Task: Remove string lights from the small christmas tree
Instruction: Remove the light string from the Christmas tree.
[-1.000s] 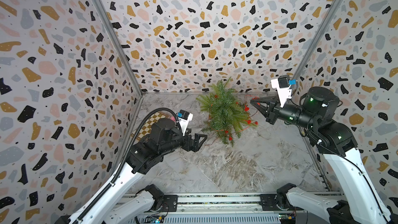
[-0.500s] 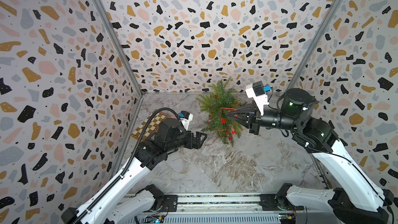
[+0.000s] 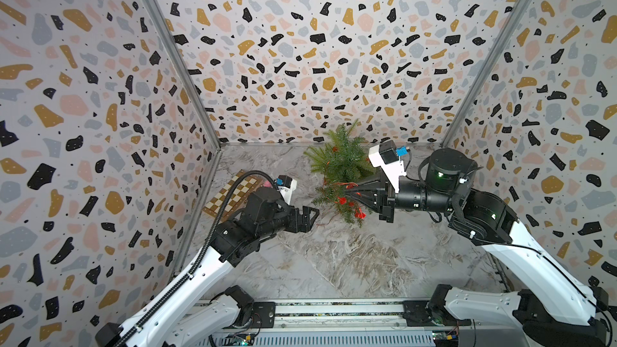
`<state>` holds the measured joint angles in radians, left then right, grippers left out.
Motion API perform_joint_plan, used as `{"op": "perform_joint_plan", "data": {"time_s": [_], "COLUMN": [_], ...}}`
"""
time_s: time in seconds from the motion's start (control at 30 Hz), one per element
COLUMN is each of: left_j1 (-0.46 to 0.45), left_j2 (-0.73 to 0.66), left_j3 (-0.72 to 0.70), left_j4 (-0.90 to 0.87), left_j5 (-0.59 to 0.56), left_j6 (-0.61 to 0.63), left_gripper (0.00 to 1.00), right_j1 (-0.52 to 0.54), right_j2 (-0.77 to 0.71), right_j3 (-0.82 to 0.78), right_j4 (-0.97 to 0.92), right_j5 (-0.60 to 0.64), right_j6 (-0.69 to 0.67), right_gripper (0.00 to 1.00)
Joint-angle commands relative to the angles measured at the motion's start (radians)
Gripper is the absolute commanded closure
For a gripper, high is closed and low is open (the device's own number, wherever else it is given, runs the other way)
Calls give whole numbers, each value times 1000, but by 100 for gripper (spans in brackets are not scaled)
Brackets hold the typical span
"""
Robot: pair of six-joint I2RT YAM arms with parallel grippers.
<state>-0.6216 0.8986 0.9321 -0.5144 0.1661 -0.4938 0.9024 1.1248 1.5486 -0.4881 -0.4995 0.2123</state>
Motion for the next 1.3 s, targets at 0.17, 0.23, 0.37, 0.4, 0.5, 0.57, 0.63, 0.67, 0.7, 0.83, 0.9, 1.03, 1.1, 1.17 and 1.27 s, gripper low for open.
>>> {"op": "perform_joint_plan", "data": {"time_s": [0.17, 0.23, 0.37, 0.4, 0.5, 0.57, 0.63, 0.67, 0.7, 0.83, 0.9, 1.03, 1.1, 1.17, 1.27], "left_j1": [11, 11, 11, 11, 11, 11, 11, 11, 11, 15, 27, 63, 83, 107, 142], "left_j2": [6, 28, 68, 75, 105, 128, 142, 150, 157, 206, 238, 266, 264, 260, 259], "left_j3": [20, 31, 48, 49, 66, 77, 85, 90, 96, 120, 130, 146, 143, 137, 137], "left_j4": [44, 54, 103, 117, 138, 153, 179, 190, 198, 217, 232, 230, 230, 229, 234], "left_j5": [6, 32, 88, 90, 86, 72, 56, 45, 30, -49, -43, -35, -28, -17, 48], "left_j6": [9, 12, 7, 3, -3, -18, -35, -43, -48, -43, -37, -22, -17, -12, 11], "left_gripper": [6, 7, 10, 10, 10, 9, 8, 8, 8, 10, 11, 12, 12, 12, 11], "right_j1": [7, 6, 23, 31, 64, 89, 113, 129, 141, 184, 198, 204, 203, 204, 204], "right_j2": [-52, -66, -79, -75, -49, -27, -5, 5, 12, 30, 32, 28, 35, 48, 65], "right_j3": [-86, -107, -98, -86, -19, 19, 49, 61, 65, 67, 53, -21, -55, -85, -122], "right_j4": [-48, -53, -59, -63, -91, -103, -115, -120, -122, -106, -98, -92, -88, -74, -44], "right_j5": [44, 40, 39, 46, 78, 92, 108, 120, 130, 144, 151, 177, 191, 187, 180], "right_j6": [2, 18, 46, 48, 42, 34, 26, 23, 20, 20, 22, 20, 18, 17, 24], "right_gripper": [100, 100, 100, 100, 100, 100, 100, 100, 100, 100, 100, 100, 100, 100, 100]}}
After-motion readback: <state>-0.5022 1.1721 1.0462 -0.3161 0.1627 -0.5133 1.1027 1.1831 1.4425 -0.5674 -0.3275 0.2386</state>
